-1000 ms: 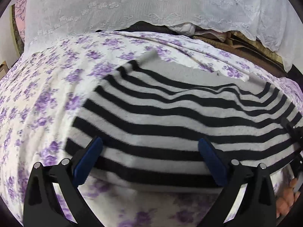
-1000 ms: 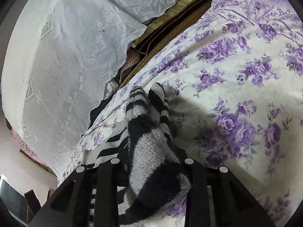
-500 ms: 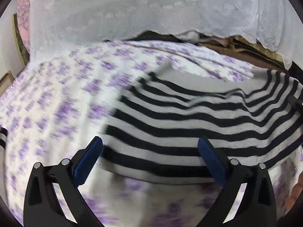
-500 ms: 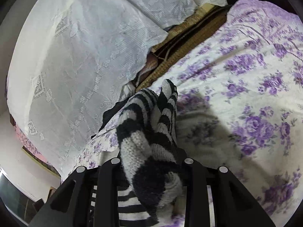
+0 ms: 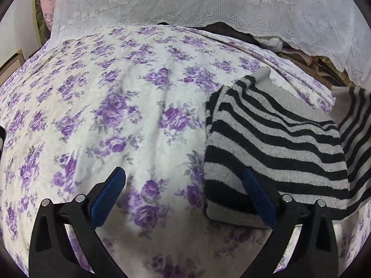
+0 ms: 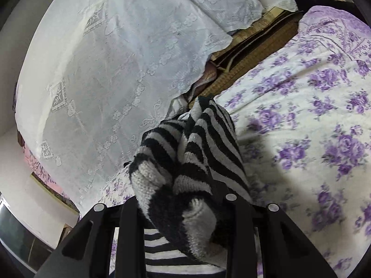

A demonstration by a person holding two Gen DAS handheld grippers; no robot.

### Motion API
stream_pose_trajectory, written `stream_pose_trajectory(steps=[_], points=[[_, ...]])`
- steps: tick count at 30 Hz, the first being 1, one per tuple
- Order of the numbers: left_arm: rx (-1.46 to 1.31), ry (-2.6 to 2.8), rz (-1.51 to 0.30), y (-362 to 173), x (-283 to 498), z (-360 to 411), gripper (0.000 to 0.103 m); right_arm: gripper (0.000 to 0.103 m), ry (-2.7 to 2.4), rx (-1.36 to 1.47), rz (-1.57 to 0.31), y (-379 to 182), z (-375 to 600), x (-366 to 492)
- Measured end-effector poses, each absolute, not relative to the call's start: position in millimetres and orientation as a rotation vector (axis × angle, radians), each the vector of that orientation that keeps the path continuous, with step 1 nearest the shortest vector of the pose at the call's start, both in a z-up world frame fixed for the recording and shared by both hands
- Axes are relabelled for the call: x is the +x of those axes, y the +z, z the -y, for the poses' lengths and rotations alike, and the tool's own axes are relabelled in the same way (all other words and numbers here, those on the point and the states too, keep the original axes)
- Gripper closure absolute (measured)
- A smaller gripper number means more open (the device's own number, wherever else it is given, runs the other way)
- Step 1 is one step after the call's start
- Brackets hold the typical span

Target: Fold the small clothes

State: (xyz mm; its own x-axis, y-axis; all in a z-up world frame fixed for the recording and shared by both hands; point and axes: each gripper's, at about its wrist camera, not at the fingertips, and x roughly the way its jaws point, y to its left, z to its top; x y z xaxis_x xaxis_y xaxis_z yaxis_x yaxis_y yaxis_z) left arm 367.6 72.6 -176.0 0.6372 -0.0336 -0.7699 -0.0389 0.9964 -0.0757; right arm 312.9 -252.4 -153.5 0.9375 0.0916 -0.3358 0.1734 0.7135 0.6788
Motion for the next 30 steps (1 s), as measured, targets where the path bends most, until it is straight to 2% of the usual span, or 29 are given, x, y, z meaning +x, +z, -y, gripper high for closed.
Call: stream_pose_trajectory(steps=[24,30], points=[[-0.29,-0.009,-0.915,-174.8,385.1,-113.8,0.004,0.075,0.121,0.562,-0.402,-119.9,104.5,370.3],[-0.263,0.183,-0.88,-168.1,384.3,-139.2,0.004,0.075,0.153,0.433,-0.497,-148.0,75.2,368.1]])
